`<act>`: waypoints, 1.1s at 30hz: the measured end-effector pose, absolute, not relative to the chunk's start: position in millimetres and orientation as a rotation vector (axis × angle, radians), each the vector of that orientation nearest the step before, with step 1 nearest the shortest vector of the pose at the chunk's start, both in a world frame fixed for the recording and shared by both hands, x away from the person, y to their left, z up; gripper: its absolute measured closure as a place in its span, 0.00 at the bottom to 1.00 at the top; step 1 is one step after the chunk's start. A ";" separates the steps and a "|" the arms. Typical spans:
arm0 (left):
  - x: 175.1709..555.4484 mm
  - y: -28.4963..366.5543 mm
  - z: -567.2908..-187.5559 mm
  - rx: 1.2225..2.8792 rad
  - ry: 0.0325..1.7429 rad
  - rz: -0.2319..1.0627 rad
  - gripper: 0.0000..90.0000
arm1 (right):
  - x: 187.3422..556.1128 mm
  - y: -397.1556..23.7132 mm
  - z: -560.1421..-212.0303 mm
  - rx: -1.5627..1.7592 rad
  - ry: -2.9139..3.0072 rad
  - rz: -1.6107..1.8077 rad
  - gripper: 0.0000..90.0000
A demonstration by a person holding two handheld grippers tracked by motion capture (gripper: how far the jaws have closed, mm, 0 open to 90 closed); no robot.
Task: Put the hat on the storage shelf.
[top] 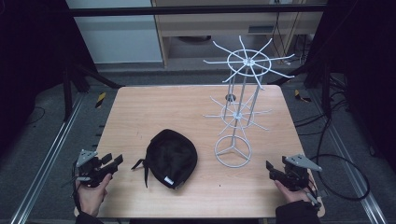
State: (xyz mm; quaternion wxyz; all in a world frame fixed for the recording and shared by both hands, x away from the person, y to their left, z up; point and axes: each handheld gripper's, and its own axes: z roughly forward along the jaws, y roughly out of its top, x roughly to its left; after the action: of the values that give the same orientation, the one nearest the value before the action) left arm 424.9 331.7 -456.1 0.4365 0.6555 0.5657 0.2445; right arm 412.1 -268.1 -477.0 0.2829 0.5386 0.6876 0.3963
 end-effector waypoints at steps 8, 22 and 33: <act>417.9 315.9 -449.3 1.662 1.324 0.578 0.58 | 405.9 -246.6 -473.5 1.380 1.938 1.113 0.45; 426.4 289.4 -445.9 1.723 1.267 0.556 0.54 | 398.2 -185.8 -461.4 1.193 2.122 1.237 0.54; 443.3 269.9 -447.0 1.758 1.256 0.552 0.53 | 408.0 -142.8 -454.0 1.103 2.197 1.275 0.56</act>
State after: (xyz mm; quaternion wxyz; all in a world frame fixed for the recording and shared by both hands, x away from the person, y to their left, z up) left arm 443.3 269.9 -447.0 0.4403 0.7078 0.5058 0.2221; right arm 408.0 -142.8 -454.0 0.1853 0.3915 0.7796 0.4524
